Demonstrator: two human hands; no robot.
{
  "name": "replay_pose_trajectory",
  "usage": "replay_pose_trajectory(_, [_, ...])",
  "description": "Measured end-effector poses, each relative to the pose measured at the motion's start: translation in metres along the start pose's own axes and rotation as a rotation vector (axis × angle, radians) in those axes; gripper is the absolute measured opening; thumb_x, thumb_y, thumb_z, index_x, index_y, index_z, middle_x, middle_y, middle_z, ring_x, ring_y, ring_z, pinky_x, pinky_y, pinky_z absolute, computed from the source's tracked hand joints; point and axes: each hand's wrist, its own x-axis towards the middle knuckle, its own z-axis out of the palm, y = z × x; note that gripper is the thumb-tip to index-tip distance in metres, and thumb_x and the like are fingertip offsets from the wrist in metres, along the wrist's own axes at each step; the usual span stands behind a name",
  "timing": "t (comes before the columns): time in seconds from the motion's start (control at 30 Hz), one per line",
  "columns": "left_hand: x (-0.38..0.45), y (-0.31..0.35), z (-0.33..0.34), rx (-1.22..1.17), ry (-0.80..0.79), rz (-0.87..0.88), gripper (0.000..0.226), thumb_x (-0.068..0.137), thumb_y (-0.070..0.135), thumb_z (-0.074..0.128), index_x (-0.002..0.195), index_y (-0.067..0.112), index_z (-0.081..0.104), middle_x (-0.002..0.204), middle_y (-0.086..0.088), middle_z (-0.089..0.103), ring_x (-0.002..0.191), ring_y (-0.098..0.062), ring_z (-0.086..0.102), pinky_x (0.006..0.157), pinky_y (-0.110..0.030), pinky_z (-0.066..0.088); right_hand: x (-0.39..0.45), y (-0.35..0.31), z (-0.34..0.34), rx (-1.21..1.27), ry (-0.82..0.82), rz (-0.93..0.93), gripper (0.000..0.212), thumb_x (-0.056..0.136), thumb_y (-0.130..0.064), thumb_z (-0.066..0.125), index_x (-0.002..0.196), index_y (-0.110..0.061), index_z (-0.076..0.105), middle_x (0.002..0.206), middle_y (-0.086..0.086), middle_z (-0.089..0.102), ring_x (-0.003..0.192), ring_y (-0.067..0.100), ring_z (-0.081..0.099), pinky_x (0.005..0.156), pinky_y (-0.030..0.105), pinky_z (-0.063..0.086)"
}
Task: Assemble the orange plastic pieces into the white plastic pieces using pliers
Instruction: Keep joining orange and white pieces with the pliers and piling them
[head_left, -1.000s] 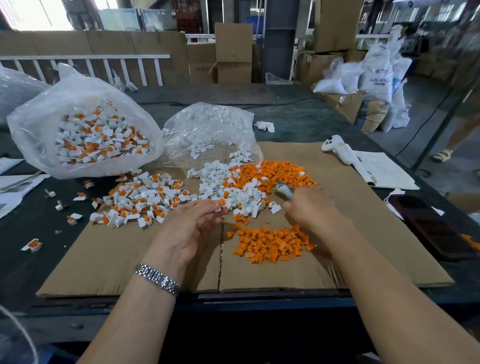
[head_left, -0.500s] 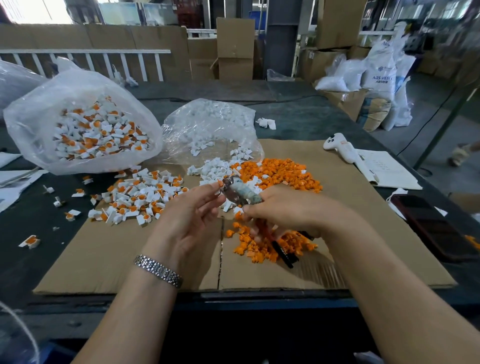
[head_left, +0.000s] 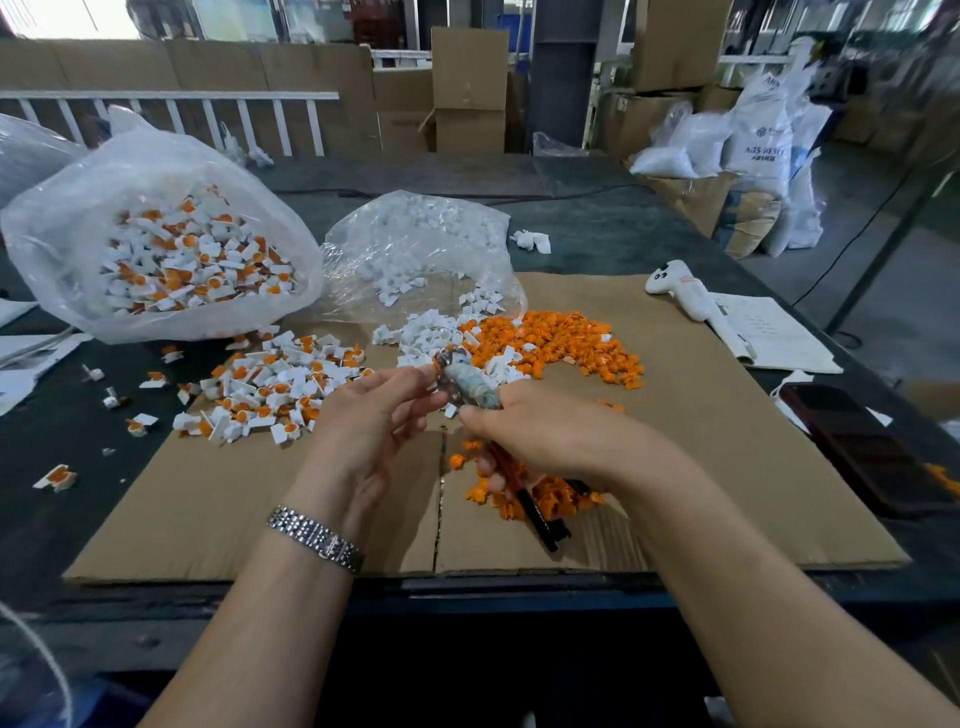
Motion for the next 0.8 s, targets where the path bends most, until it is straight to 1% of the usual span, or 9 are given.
replay_pose_trajectory(0.07, [0.001, 0.000, -0.001, 0.005, -0.002, -0.003, 0.012, 0.087, 0.007, 0.076, 0.098, 0.003, 0.072, 0.085, -0.006, 0.080, 0.070, -0.010, 0.075, 0.054, -0.015, 0.053, 0.000, 0.000, 0.004, -0.023, 0.048, -0.019, 0.035, 0.107, -0.040, 0.041, 0.096, -0.010, 0.055, 0.072, 0.004, 0.064, 0.050, 0.010, 0.060, 0.049, 0.022, 0.049])
replay_pose_trajectory(0.1, [0.001, 0.000, -0.002, 0.008, -0.002, -0.006, 0.011, 0.088, 0.006, 0.076, 0.097, 0.003, 0.072, 0.085, -0.006, 0.080, 0.070, -0.010, 0.075, 0.053, -0.015, 0.052, 0.000, 0.001, 0.006, -0.057, 0.081, -0.035, 0.039, 0.106, -0.042, 0.042, 0.092, -0.009, 0.056, 0.070, 0.006, 0.064, 0.049, 0.012, 0.060, 0.048, 0.023, 0.050])
replay_pose_trajectory(0.2, [0.002, -0.001, -0.001, 0.004, -0.007, -0.013, 0.006, 0.088, 0.004, 0.075, 0.093, 0.003, 0.072, 0.081, -0.006, 0.079, 0.068, -0.010, 0.075, 0.052, -0.014, 0.052, 0.003, 0.002, 0.014, -0.129, 0.187, -0.068, 0.045, 0.104, -0.047, 0.044, 0.085, -0.008, 0.057, 0.067, 0.009, 0.064, 0.051, 0.019, 0.062, 0.062, 0.040, 0.058])
replay_pose_trajectory(0.33, [0.003, -0.001, -0.001, -0.018, 0.002, -0.014, 0.005, 0.089, 0.003, 0.075, 0.092, 0.001, 0.072, 0.077, -0.008, 0.078, 0.066, -0.010, 0.074, 0.051, -0.015, 0.052, 0.009, 0.007, 0.023, -0.173, 0.286, -0.049, 0.043, 0.103, -0.049, 0.046, 0.086, -0.011, 0.055, 0.075, 0.009, 0.063, 0.058, 0.023, 0.058, 0.068, 0.043, 0.056])
replay_pose_trajectory(0.43, [0.003, -0.005, -0.003, -0.029, -0.023, -0.032, 0.011, 0.087, 0.004, 0.075, 0.097, -0.001, 0.071, 0.080, -0.009, 0.078, 0.065, -0.011, 0.074, 0.052, -0.015, 0.053, 0.009, 0.009, 0.022, -0.184, 0.256, -0.046, 0.045, 0.103, -0.050, 0.045, 0.086, -0.009, 0.057, 0.068, 0.010, 0.064, 0.052, 0.023, 0.061, 0.062, 0.039, 0.055])
replay_pose_trajectory(0.53, [0.004, -0.007, -0.009, -0.007, -0.025, -0.031, 0.013, 0.087, 0.008, 0.076, 0.098, 0.004, 0.070, 0.087, -0.008, 0.080, 0.069, -0.013, 0.075, 0.054, -0.017, 0.055, 0.006, 0.009, 0.011, -0.130, 0.141, -0.024, 0.058, 0.100, -0.058, 0.042, 0.091, -0.005, 0.063, 0.066, 0.009, 0.068, 0.050, 0.015, 0.063, 0.059, 0.032, 0.052])
replay_pose_trajectory(0.63, [0.012, -0.003, -0.026, 0.125, 0.100, 0.048, 0.012, 0.090, 0.012, 0.076, 0.100, 0.008, 0.073, 0.087, -0.007, 0.080, 0.077, -0.015, 0.077, 0.062, -0.022, 0.057, 0.006, 0.014, -0.008, -0.123, 0.139, 0.017, 0.061, 0.096, -0.066, 0.043, 0.092, -0.010, 0.065, 0.071, 0.005, 0.067, 0.055, 0.013, 0.063, 0.060, 0.030, 0.051])
replay_pose_trajectory(0.73, [0.021, 0.003, -0.049, 0.355, 0.353, 0.191, 0.008, 0.094, 0.013, 0.074, 0.100, 0.018, 0.075, 0.079, -0.001, 0.079, 0.073, -0.007, 0.075, 0.065, -0.022, 0.056, 0.016, 0.031, -0.028, -0.282, 0.332, 0.088, 0.051, 0.097, -0.065, 0.042, 0.085, -0.018, 0.059, 0.072, 0.001, 0.058, 0.061, 0.015, 0.054, 0.056, 0.029, 0.042])
replay_pose_trajectory(0.8, [0.027, 0.006, -0.057, 0.413, 0.464, 0.253, 0.020, 0.098, 0.009, 0.068, 0.116, 0.015, 0.072, 0.083, -0.001, 0.079, 0.075, -0.009, 0.075, 0.070, -0.025, 0.058, 0.025, 0.045, -0.039, -0.399, 0.436, 0.160, 0.051, 0.097, -0.063, 0.043, 0.098, -0.015, 0.058, 0.081, 0.003, 0.058, 0.073, 0.020, 0.056, 0.061, 0.033, 0.042])
